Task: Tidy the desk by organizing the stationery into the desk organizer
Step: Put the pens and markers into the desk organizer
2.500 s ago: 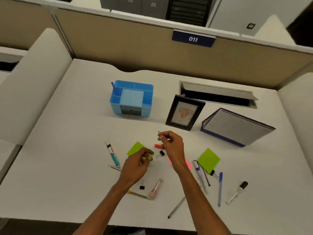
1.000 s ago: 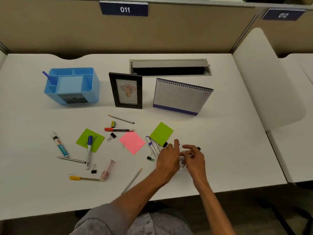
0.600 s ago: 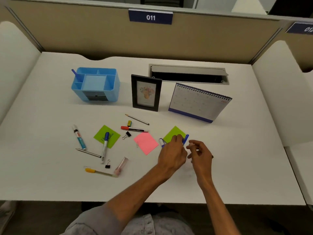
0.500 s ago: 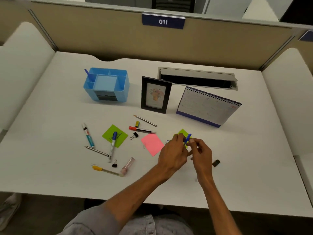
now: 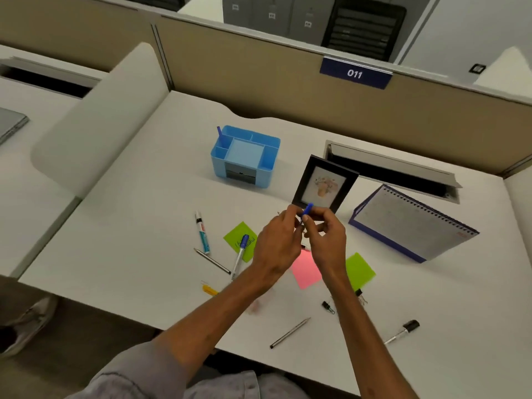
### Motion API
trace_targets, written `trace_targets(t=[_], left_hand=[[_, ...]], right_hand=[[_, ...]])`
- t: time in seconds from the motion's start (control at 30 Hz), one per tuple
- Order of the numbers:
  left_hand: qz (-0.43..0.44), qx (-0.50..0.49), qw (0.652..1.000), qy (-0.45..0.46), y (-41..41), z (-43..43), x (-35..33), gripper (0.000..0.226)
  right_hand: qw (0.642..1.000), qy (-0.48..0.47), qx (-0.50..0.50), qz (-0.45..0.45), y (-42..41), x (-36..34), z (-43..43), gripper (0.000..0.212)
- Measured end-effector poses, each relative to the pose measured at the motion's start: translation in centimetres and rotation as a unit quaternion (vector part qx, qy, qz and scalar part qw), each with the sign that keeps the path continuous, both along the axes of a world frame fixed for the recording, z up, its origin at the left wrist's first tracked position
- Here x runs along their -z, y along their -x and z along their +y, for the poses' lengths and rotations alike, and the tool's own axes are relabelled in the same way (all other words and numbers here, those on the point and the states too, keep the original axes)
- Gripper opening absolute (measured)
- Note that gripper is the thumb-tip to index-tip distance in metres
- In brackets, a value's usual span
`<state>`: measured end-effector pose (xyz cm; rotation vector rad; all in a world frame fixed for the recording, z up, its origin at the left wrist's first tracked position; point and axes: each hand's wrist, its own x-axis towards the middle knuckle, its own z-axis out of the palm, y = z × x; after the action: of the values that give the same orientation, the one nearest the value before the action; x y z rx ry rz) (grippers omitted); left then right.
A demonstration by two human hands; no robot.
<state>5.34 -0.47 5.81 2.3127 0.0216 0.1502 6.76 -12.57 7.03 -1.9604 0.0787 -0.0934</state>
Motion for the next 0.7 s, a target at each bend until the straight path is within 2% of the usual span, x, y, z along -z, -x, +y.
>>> trace_targets(t=[0.13, 0.27, 0.5, 0.7], left_hand=[[0.0, -0.04, 0.999, 0.024, -1.4, 4.2, -0.3, 0.03], [0.001, -0.081, 0.996, 0.034, -2.4, 9.5, 0.1, 0.039], [0.026, -0.1, 0.994, 0.02, -3.4, 17.5, 2.1, 0.041], [0.049, -0.109, 0.993, 0.028, -3.7, 22.2, 4.1, 0.041]], right_hand=[[0.999, 0.005, -0.033, -0.027, -2.7, -1.1, 4.6, 0.009], [0.998, 0.013, -0.034, -0.043, -6.6, -1.6, 9.7, 0.01], [0.996, 0.032, -0.007, -0.079, -15.7, -3.4, 18.1, 0.018], [0.992, 0.075, -0.004, -0.098, -22.1, -1.9, 24.0, 0.015]])
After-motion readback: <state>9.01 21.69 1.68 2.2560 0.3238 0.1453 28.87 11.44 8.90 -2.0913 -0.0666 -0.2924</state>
